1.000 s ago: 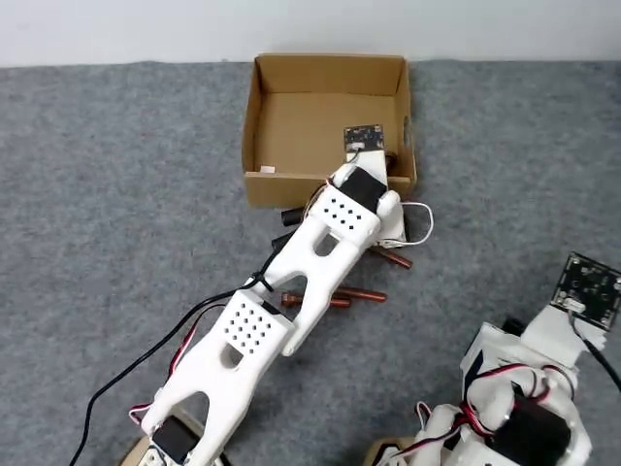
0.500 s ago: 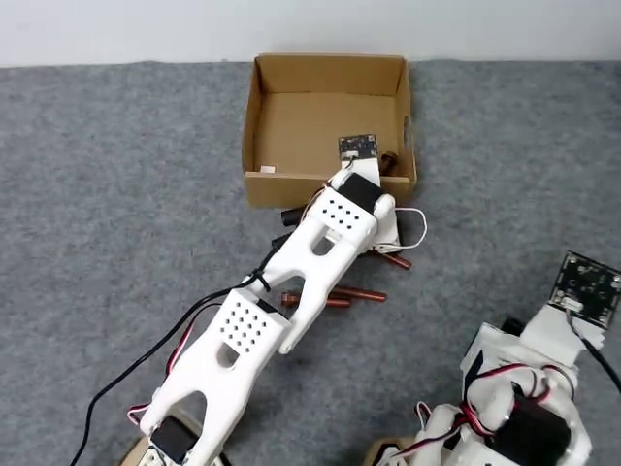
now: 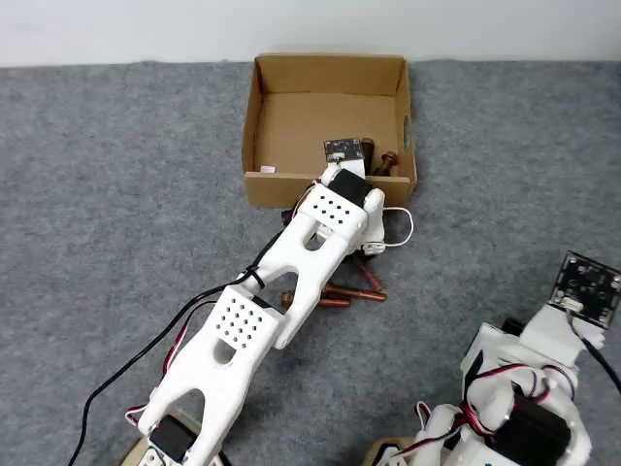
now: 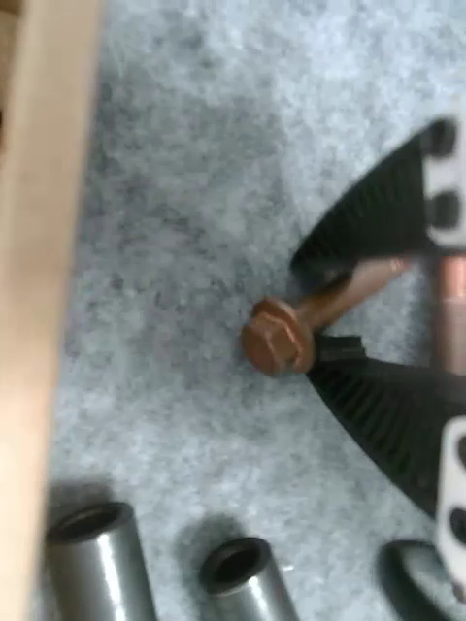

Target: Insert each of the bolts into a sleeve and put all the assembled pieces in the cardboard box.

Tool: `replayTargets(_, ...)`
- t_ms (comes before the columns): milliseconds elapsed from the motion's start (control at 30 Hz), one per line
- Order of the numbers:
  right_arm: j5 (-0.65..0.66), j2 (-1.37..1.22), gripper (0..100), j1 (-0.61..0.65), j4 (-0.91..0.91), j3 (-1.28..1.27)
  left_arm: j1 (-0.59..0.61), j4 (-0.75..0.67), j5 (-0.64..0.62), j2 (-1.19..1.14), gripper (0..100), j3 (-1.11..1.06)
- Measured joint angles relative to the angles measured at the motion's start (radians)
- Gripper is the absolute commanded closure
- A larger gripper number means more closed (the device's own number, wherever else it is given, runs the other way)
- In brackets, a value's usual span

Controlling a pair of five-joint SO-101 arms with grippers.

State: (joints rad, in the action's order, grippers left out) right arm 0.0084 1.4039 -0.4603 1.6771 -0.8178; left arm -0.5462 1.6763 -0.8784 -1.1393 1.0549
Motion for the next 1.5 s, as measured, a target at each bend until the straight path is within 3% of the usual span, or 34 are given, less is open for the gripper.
replayTargets(400, 0.0, 0.0, 99.1, 0.0, 0.0, 0.0, 0.008, 0.044, 0.002, 0.02, 100, 0.069)
replayTargets(733, 0.0, 0.0, 99.1, 0.0, 0.0, 0.0, -0.006, 0.054, 0.155, 0.385, 100, 0.031)
replayTargets(1267, 0.091, 0.0, 99.1, 0.009, -0.002, 0.029, -0.158, 0.063, 0.242, 1.019, 100, -0.483)
replayTargets(1400, 0.091, 0.005, 99.1, 0.114, -0.002, 0.029, -0.183, 0.035, 0.258, 1.165, 100, -0.664)
replayTargets(1500, 0.015, 0.061, 99.1, 0.215, -0.002, 0.029, -0.178, -0.038, 0.258, 1.289, 100, -0.816)
